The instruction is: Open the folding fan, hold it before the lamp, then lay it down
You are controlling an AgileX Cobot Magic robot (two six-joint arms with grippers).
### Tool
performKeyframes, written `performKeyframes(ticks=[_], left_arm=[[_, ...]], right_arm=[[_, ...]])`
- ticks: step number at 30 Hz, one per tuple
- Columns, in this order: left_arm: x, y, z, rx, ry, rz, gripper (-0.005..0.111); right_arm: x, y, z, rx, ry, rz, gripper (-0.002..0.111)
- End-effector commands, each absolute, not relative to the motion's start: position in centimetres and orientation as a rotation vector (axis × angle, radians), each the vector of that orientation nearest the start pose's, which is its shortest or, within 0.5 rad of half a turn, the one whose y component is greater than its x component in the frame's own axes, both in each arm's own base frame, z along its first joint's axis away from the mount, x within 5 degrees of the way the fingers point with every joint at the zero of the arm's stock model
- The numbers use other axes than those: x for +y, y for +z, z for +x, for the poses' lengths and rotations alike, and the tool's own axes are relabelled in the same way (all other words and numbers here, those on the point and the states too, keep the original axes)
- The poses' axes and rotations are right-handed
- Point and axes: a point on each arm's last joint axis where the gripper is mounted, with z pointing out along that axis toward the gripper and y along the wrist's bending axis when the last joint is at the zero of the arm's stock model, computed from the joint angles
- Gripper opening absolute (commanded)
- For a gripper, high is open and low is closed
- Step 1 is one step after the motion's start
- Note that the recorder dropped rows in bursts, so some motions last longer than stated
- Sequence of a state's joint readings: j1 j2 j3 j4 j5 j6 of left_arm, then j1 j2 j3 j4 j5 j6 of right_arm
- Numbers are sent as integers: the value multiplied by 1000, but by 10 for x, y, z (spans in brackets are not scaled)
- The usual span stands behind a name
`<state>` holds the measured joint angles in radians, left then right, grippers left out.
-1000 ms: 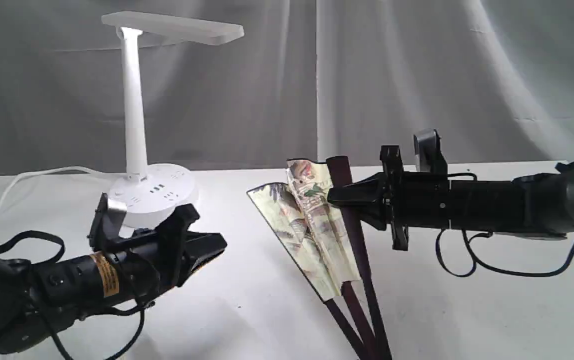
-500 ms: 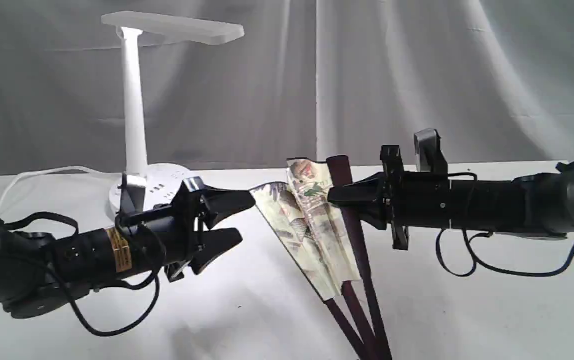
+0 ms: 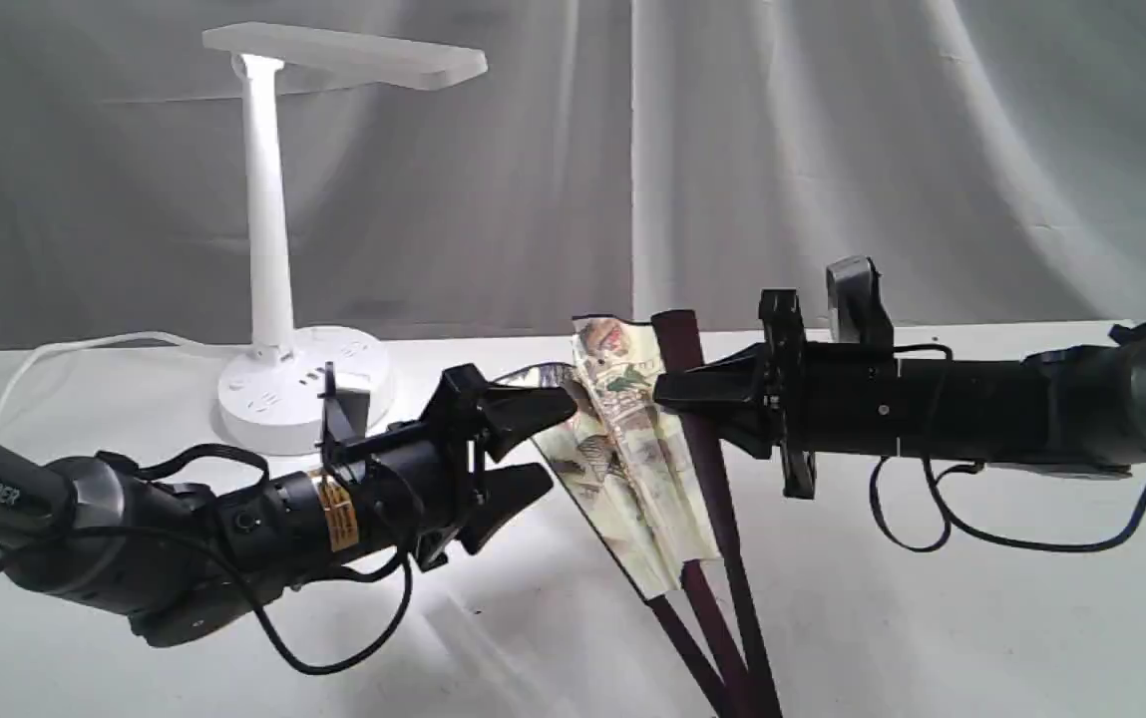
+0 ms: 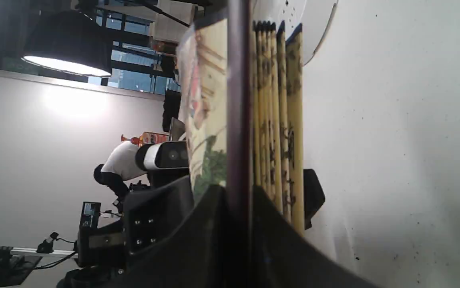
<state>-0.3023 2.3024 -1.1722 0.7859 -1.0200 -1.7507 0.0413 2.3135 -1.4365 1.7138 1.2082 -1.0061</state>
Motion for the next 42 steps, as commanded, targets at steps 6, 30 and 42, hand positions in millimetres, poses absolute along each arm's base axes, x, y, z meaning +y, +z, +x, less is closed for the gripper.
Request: performKeyframes(ticks=[6,30,42], left_arm=[[-187,90,414,1965,-1634,-438,68],[-198,78,415,1960,-1652,-541,48],[-199,78,415,1968,-1646,-516,5]], right_arm=[[102,137,439,2124,1790,93,0],[102,137,439,2124,1790,93,0],[102,137,439,2124,1790,93,0]])
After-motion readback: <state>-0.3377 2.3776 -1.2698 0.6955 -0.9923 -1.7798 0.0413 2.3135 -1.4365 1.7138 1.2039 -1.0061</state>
